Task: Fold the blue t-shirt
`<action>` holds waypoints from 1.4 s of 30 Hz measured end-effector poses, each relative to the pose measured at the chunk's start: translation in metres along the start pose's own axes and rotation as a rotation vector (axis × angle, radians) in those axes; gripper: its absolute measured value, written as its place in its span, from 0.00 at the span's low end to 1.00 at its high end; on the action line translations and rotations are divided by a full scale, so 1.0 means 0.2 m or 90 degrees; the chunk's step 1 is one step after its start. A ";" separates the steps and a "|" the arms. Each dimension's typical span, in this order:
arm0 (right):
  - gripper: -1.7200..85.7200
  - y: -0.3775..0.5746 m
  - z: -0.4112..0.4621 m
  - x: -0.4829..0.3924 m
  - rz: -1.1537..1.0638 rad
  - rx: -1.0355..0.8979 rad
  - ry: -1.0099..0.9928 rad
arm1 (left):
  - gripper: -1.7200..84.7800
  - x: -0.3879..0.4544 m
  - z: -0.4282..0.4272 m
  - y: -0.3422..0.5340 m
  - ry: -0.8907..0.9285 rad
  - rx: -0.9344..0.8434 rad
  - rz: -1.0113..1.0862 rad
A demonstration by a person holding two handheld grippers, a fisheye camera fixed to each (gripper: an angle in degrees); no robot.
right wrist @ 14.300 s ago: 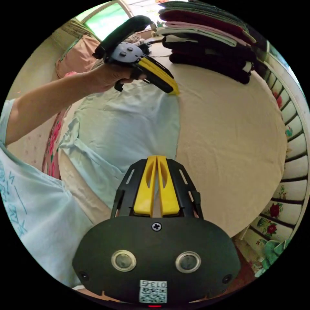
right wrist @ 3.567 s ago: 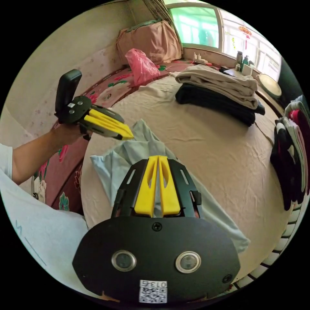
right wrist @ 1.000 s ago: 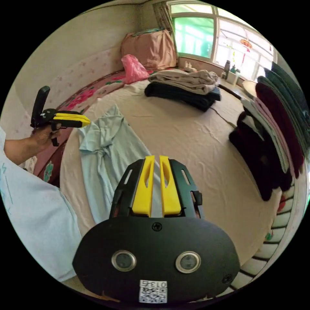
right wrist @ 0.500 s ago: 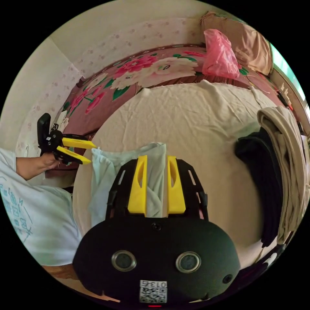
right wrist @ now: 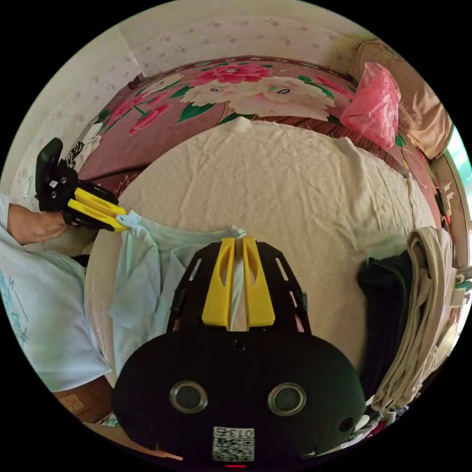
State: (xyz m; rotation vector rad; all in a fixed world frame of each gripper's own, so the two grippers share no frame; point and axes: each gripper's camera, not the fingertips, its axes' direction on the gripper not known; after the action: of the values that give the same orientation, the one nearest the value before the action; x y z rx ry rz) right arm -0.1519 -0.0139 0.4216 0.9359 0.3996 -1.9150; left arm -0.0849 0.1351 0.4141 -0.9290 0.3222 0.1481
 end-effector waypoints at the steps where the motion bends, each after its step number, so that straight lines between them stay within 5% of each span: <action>1: 0.05 0.00 -0.02 -0.01 -0.005 0.004 0.003 | 0.05 0.01 -0.02 -0.01 0.002 0.008 0.007; 10: 0.04 0.40 -0.71 -0.03 -0.006 0.143 0.037 | 0.04 0.27 -0.30 -0.04 0.179 0.061 0.141; 20: 0.04 1.41 -1.35 -0.22 0.123 0.235 0.122 | 0.03 1.04 -0.24 -0.08 0.365 -0.042 0.446; 29: 0.04 2.06 -1.21 -0.34 0.275 0.149 0.203 | 0.03 1.70 0.23 0.03 0.383 -0.184 0.674; 42: 0.04 2.33 -1.21 -0.11 0.367 0.138 0.217 | 0.03 2.13 0.52 0.08 0.331 -0.246 0.732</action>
State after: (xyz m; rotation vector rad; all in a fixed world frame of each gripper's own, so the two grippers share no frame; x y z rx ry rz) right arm 0.3590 -0.0912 0.3271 1.3594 0.0942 -1.2893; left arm 0.3332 0.2230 0.3165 -1.0568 1.3305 1.0608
